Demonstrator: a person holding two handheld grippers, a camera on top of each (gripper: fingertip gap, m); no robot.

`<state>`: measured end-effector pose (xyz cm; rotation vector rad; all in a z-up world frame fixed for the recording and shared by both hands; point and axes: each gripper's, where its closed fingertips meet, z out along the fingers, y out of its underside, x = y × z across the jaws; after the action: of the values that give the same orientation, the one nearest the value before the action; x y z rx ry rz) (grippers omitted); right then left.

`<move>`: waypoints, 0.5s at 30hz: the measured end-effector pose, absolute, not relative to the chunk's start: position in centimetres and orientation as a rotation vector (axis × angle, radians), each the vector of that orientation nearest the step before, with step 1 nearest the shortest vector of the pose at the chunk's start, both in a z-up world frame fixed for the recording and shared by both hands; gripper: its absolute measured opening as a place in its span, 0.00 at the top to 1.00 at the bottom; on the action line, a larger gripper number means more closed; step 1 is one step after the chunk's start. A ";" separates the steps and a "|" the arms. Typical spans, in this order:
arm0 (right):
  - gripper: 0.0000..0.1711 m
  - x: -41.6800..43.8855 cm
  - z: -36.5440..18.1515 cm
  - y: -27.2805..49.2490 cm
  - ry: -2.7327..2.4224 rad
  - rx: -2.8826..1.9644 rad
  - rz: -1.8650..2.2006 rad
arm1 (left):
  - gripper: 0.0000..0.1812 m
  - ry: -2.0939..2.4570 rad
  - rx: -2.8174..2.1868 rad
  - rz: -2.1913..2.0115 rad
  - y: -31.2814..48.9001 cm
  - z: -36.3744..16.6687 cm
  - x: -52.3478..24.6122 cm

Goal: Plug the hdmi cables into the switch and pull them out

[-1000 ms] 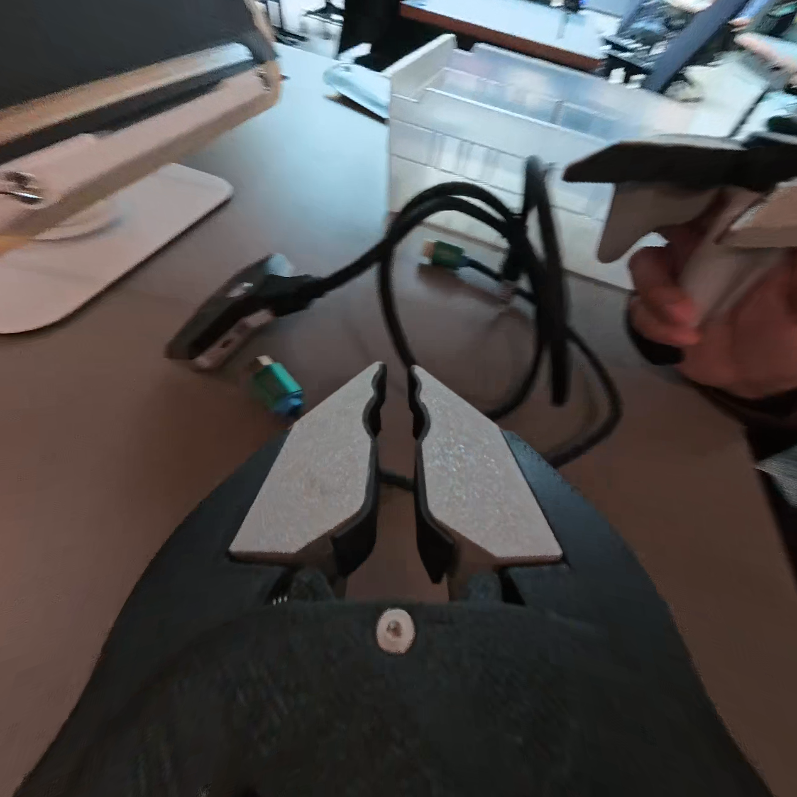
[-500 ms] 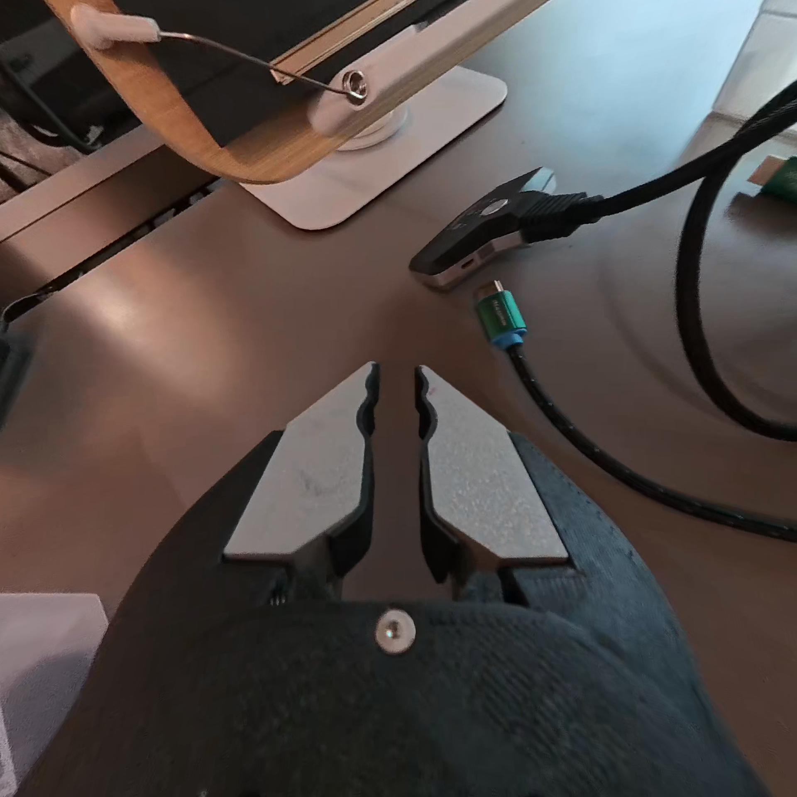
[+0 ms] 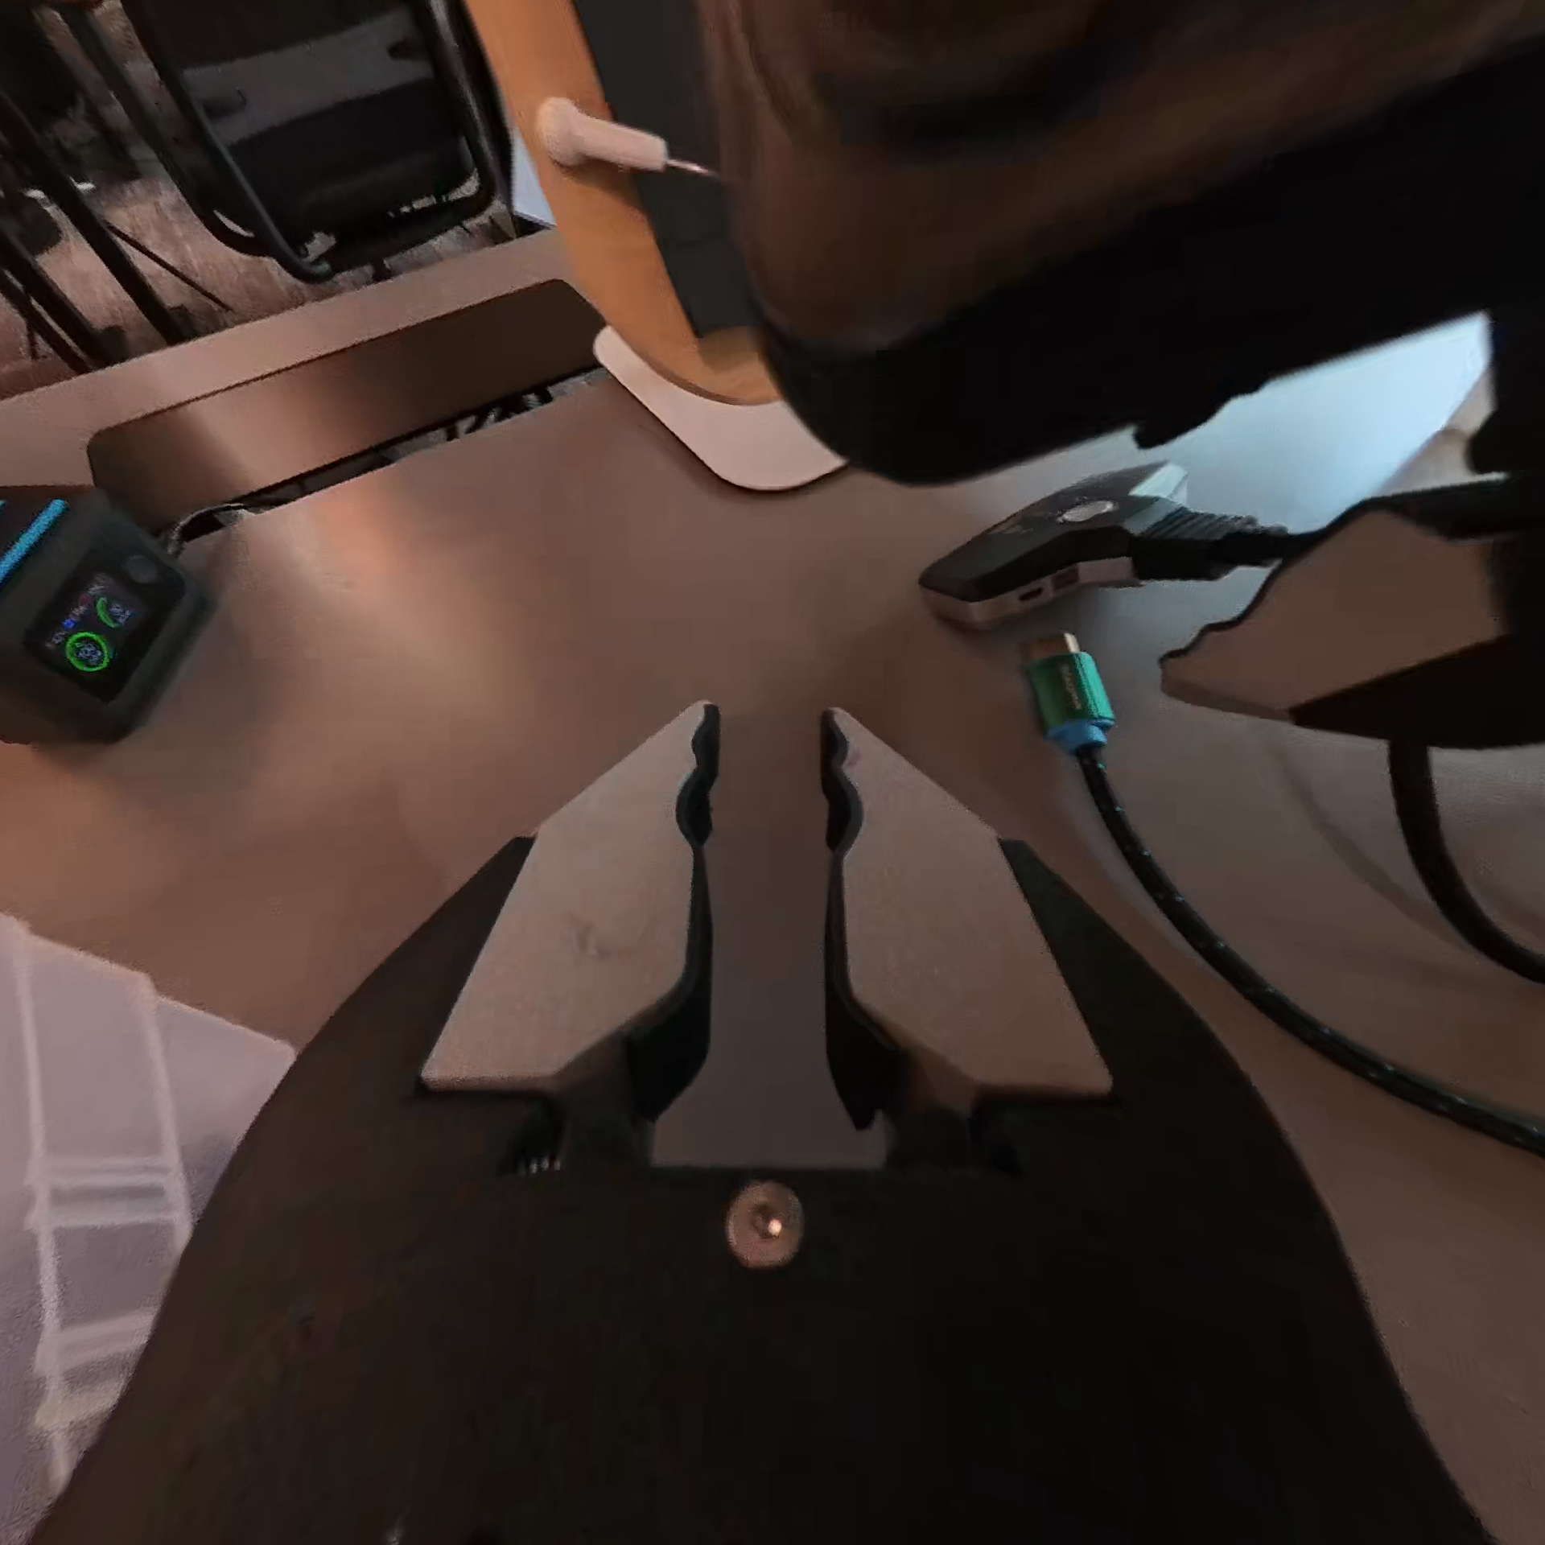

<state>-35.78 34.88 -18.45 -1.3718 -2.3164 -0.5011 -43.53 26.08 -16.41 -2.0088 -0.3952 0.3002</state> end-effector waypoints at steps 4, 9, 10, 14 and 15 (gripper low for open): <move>0.77 -35.4 -20.3 36.7 -2.287 -1.509 -0.400 | 0.85 -0.438 -1.967 0.264 25.8 -16.0 -43.8; 0.84 -35.7 -19.4 39.0 -2.223 -1.459 -0.343 | 0.83 -0.418 -2.000 0.251 26.1 -16.9 -43.5; 0.87 -35.9 -18.4 38.9 -2.198 -1.431 -0.275 | 0.82 -0.404 -2.006 0.256 26.2 -17.0 -43.4; 0.92 -35.6 -11.7 36.9 -2.064 -1.225 0.130 | 0.83 -0.306 -1.976 0.163 27.2 -16.5 -41.8; 0.92 -35.2 -9.9 36.3 -2.031 -1.150 0.222 | 0.84 -0.274 -1.955 0.119 27.6 -16.1 -41.0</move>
<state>-35.20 36.28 -9.93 -1.1502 -2.0308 0.2223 -41.05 27.57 -16.11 -1.9551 -0.2743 0.1191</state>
